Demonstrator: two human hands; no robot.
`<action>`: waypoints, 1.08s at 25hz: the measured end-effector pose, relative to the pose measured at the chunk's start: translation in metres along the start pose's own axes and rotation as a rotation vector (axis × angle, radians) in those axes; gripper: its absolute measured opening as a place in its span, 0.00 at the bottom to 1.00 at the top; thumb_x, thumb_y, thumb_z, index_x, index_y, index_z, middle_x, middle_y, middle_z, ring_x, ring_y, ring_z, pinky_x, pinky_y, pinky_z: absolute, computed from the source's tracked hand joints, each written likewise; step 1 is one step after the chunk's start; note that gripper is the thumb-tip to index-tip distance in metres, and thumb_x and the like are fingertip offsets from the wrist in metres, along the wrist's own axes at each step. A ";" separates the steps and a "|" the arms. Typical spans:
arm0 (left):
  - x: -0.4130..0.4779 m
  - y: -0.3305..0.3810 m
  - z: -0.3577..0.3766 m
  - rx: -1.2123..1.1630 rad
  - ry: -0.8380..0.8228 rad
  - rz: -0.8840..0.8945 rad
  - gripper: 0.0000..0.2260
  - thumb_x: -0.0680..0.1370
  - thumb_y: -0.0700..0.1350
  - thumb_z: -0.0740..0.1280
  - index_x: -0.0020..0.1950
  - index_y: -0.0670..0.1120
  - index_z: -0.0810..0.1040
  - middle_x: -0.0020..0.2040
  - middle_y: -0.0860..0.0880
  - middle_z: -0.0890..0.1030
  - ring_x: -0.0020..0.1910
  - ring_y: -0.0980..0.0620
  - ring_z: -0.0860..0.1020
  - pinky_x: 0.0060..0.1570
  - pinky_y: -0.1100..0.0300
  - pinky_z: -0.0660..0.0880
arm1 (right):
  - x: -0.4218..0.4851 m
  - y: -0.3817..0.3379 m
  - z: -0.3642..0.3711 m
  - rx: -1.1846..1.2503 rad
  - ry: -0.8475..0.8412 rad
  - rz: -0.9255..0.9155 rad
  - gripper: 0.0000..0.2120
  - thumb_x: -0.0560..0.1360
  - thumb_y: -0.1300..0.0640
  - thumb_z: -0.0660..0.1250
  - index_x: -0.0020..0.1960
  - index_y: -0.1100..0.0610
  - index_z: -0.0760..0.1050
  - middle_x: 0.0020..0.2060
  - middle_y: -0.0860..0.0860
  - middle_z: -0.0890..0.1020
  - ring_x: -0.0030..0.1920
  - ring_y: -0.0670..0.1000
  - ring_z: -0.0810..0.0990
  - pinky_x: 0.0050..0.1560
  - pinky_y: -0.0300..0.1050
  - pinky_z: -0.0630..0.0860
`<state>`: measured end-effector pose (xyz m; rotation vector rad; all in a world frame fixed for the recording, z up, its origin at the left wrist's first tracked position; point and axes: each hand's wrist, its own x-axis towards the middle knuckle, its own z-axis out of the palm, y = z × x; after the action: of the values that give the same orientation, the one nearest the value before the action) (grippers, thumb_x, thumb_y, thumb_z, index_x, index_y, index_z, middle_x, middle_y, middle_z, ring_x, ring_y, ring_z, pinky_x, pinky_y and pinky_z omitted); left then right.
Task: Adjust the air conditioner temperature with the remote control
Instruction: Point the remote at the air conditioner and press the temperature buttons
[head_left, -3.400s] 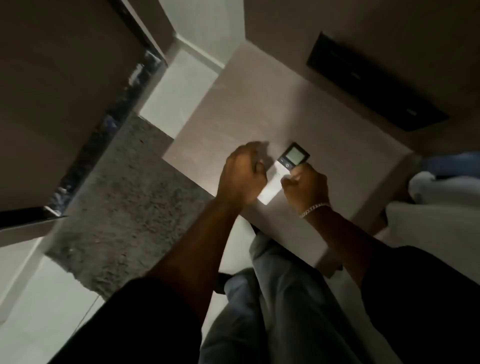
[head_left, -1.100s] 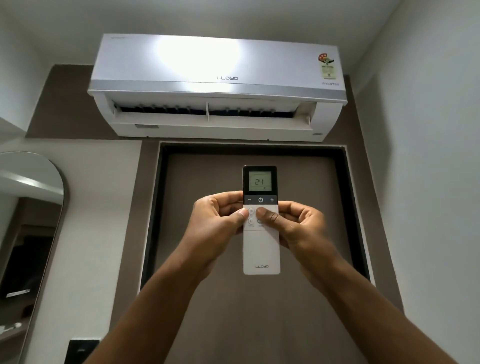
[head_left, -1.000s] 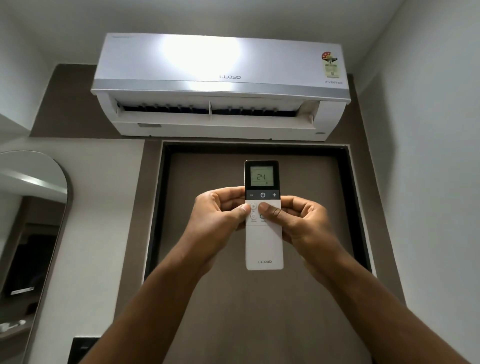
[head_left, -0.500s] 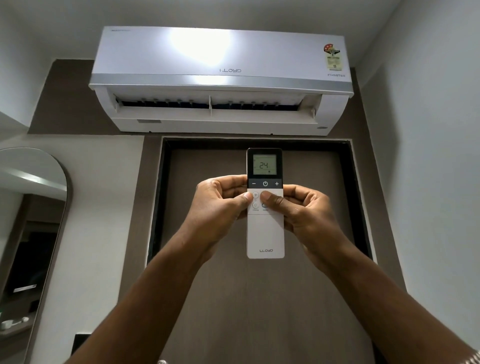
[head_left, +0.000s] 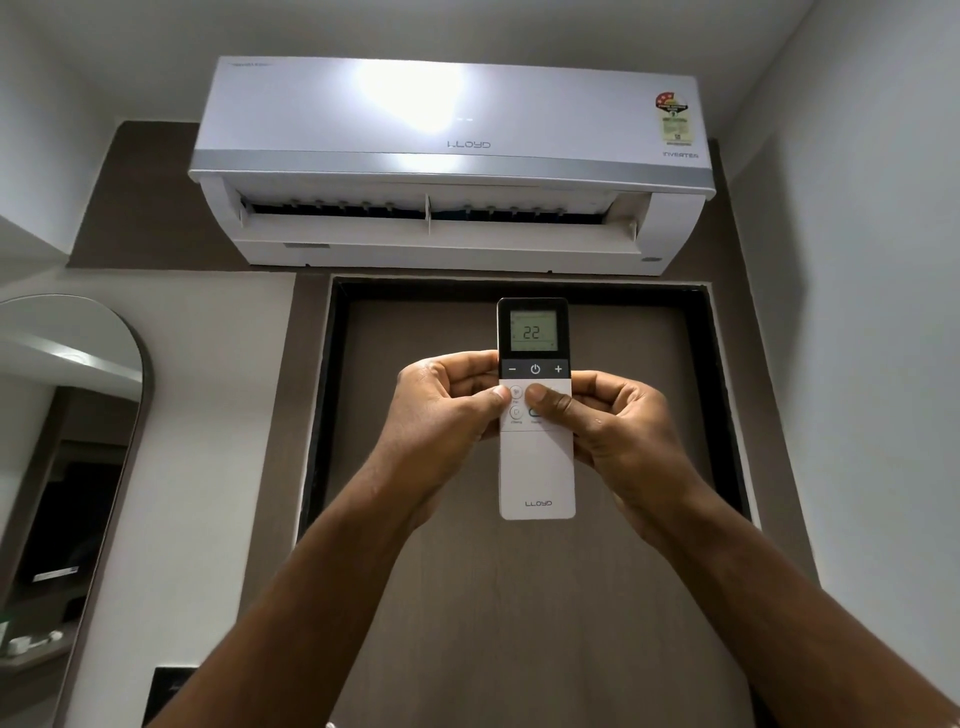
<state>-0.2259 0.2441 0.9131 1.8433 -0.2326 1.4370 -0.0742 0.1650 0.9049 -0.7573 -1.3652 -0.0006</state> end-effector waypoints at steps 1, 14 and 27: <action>0.000 0.000 0.000 0.003 0.006 0.005 0.10 0.75 0.38 0.67 0.53 0.50 0.76 0.50 0.48 0.84 0.48 0.49 0.84 0.45 0.57 0.82 | 0.000 0.000 0.001 0.002 0.003 0.000 0.14 0.70 0.58 0.74 0.54 0.61 0.79 0.46 0.57 0.88 0.45 0.56 0.88 0.47 0.52 0.84; -0.001 0.004 0.004 0.043 0.082 0.009 0.11 0.75 0.42 0.67 0.57 0.46 0.76 0.50 0.47 0.84 0.47 0.50 0.84 0.42 0.61 0.82 | -0.008 -0.007 0.004 0.007 0.020 -0.024 0.17 0.69 0.56 0.75 0.55 0.62 0.80 0.47 0.56 0.88 0.46 0.55 0.88 0.45 0.49 0.84; -0.001 0.013 0.009 0.082 0.082 0.057 0.11 0.74 0.43 0.68 0.56 0.45 0.78 0.48 0.47 0.85 0.45 0.52 0.85 0.41 0.60 0.82 | -0.013 -0.026 0.006 -0.031 0.061 -0.029 0.09 0.74 0.50 0.69 0.44 0.56 0.83 0.40 0.53 0.88 0.40 0.54 0.88 0.43 0.49 0.84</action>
<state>-0.2271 0.2286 0.9177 1.8521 -0.1890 1.5782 -0.0933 0.1422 0.9067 -0.7572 -1.3205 -0.0677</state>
